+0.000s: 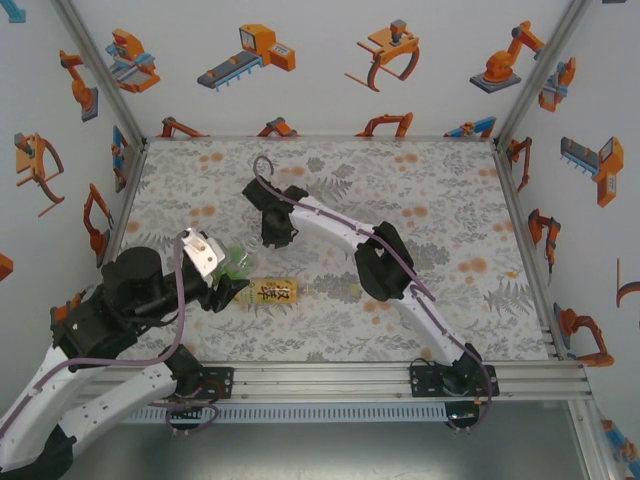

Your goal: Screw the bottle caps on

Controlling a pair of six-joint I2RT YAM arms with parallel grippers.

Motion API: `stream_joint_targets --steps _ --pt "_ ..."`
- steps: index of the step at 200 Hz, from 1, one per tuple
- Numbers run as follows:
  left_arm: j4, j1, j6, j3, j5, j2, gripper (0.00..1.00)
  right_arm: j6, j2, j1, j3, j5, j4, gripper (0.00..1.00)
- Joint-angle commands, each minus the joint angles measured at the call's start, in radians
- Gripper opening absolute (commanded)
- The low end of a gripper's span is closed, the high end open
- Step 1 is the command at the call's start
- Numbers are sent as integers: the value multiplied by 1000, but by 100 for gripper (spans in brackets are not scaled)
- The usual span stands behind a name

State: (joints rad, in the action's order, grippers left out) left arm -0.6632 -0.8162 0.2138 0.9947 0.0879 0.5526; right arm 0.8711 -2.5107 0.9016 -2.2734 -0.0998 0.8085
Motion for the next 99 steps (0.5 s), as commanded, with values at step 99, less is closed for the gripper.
stream_joint_targets --steps 99 --pt "2 8 -31 2 7 -28 0 -65 73 10 149 -54 78 19"
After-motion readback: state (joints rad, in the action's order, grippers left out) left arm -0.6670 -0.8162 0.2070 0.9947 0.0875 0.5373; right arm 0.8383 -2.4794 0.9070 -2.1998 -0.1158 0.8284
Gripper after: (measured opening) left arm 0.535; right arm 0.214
